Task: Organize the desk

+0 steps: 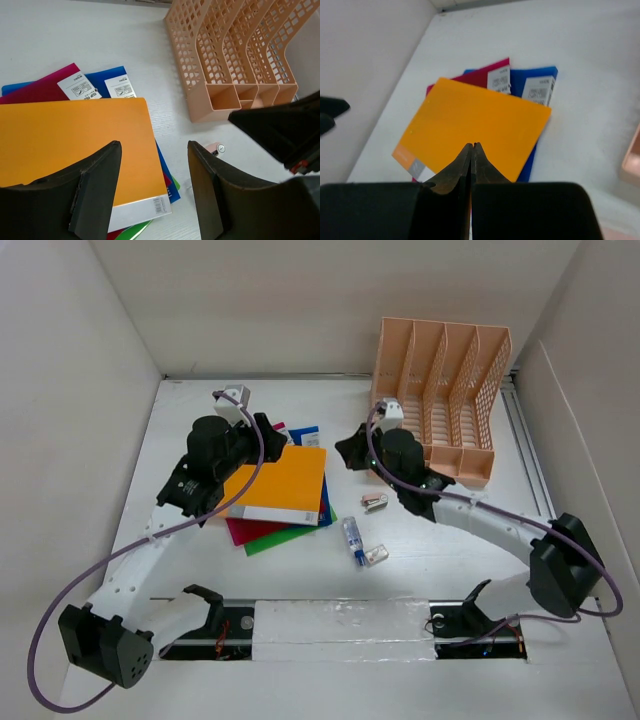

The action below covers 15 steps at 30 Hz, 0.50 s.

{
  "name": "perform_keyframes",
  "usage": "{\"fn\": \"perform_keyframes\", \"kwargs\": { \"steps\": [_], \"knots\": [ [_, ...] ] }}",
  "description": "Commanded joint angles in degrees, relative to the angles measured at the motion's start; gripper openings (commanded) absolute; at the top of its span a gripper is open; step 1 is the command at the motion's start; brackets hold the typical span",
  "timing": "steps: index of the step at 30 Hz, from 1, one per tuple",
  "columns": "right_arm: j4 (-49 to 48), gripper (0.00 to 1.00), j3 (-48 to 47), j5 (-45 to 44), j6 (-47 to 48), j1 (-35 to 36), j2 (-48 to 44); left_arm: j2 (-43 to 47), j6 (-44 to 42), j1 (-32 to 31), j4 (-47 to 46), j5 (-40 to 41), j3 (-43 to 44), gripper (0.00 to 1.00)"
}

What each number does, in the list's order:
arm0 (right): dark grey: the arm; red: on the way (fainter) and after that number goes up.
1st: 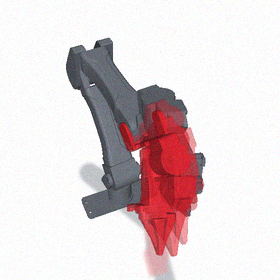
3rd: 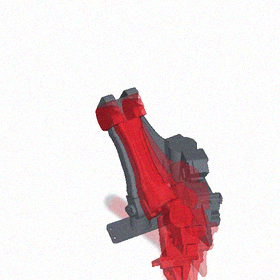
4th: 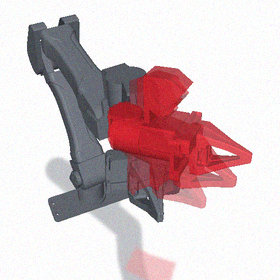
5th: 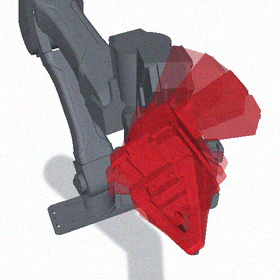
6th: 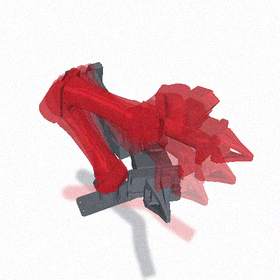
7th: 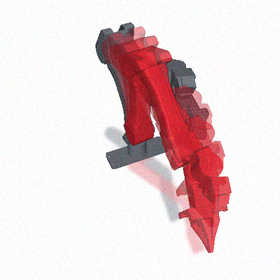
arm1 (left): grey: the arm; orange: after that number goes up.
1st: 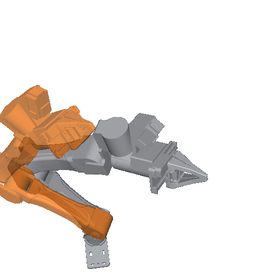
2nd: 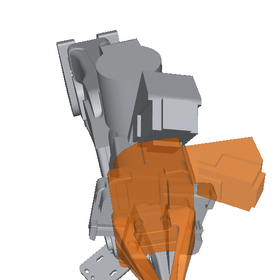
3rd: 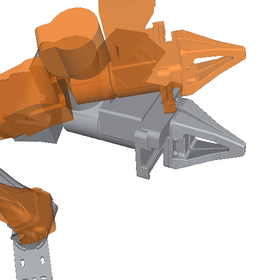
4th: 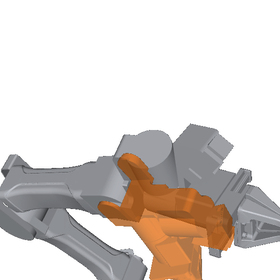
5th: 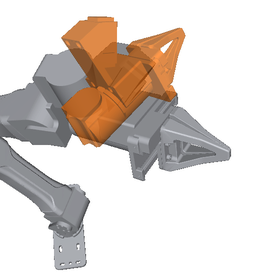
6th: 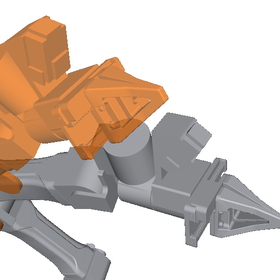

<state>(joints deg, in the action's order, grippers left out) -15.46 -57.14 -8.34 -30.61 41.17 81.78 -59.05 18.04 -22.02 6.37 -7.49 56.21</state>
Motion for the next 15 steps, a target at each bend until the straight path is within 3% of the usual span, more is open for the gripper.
{"fn": "perform_keyframes", "kwargs": {
  "steps": [1, 7, 12, 15],
  "knots": [
    [-2.3, 0.00, 4.6, -7.6, 0.3, 2.1, -5.2, 0.9, -0.6, 0.1, -2.9, -1.6, -0.6, 0.52],
    [4.2, 0.00, 18.5, -3.9, -6.2, 2.7, -17.8, 0.3, -0.8, 0.1, -2.9, -1.9, -0.5, 0.52],
    [10.7, 0.00, 23.1, -3.4, -6.5, 2.7, -26.6, 0.2, -0.7, 0.1, -3.4, -2.3, -0.6, 0.48],
    [19.4, 0.00, 23.0, -2.7, -5.8, 3.2, -28.9, 0.1, -0.6, 0.1, -3.1, -2.5, -0.5, 0.34]
  ]
}}
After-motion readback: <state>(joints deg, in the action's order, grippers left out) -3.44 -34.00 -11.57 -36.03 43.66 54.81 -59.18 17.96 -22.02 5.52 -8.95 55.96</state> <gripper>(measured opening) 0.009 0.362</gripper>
